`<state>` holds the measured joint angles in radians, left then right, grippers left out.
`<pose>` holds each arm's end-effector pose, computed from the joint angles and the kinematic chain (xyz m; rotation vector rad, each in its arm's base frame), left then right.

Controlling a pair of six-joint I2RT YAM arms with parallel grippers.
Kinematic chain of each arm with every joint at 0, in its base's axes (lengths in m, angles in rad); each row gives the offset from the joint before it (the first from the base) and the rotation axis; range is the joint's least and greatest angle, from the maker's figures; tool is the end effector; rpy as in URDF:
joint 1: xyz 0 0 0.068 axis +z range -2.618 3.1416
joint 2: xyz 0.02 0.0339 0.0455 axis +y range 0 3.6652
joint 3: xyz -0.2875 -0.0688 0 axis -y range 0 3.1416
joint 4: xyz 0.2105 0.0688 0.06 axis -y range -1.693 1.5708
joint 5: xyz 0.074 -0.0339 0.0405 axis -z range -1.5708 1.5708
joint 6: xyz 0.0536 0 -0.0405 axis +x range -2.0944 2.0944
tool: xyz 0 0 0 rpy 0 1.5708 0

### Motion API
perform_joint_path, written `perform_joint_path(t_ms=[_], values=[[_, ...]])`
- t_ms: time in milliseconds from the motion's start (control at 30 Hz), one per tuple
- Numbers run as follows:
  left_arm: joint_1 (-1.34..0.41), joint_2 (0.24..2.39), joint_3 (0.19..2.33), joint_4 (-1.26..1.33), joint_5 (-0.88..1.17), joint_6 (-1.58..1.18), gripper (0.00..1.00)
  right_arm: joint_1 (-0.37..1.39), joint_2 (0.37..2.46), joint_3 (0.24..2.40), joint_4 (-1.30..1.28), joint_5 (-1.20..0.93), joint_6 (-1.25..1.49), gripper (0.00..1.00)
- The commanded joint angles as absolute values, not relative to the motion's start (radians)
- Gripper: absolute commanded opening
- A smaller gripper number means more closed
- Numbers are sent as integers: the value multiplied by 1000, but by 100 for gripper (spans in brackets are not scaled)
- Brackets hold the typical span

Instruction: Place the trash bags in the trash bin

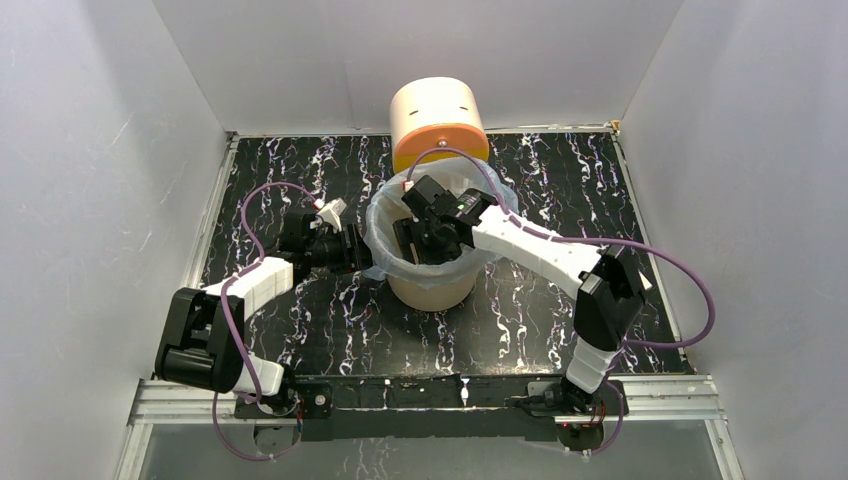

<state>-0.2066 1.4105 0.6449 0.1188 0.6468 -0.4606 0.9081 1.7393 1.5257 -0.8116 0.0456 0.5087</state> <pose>0.2485 -0.0851 0.2243 0.0874 2.2755 -1.0775 0.2190 0.2767 0.3019 -0.5119 2.6148 0.4388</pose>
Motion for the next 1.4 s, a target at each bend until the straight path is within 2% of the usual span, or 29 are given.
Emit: perform_joint_path(t_ms=[0, 133, 233, 333, 433, 633, 700, 767, 800, 900, 1000, 1100, 1167, 1233, 1367], values=[[-204, 1400, 675, 119, 674, -449, 53, 912, 1694, 1621, -792, 48, 511, 79], [-204, 1396, 676, 101, 669, -436, 54, 908, 1685, 1650, -807, 71, 504, 84], [-204, 1397, 678, 100, 665, -437, 54, 908, 1680, 1651, -798, 43, 510, 82], [-204, 1392, 678, 102, 660, -448, 58, 908, 1670, 1698, -816, 68, 502, 81], [-204, 1358, 675, 93, 627, -449, 66, 907, 1646, 1783, -823, 29, 474, 80], [-201, 1272, 680, 45, 529, -439, 67, 908, 1556, 1817, -800, 22, 416, 84], [-198, 1243, 681, 19, 497, -439, 70, 908, 1519, 1824, -776, 35, 362, 85], [-197, 1203, 685, -41, 405, -437, 83, 908, 1463, 1812, -720, 154, 291, 89], [-196, 1171, 686, -70, 347, -438, 87, 907, 1421, 1783, -676, 249, 245, 96], [-187, 1059, 690, -135, 185, -443, 91, 841, 1325, 1728, -582, 491, 170, 99], [-181, 955, 725, -224, 31, -448, 92, 670, 1282, 1685, -561, 523, 165, 99], [-179, 867, 754, -232, -37, -446, 92, 430, 1283, 1613, -590, 399, 238, 99], [-179, 841, 798, -240, -5, -413, 92, 241, 1269, 1529, -586, 213, 308, 99], [-179, 842, 870, -250, 114, -385, 92, 88, 1240, 1408, -551, -97, 396, 99], [-179, 927, 1055, -260, 363, -382, 93, -26, 1171, 1120, -392, -447, 536, 99]])
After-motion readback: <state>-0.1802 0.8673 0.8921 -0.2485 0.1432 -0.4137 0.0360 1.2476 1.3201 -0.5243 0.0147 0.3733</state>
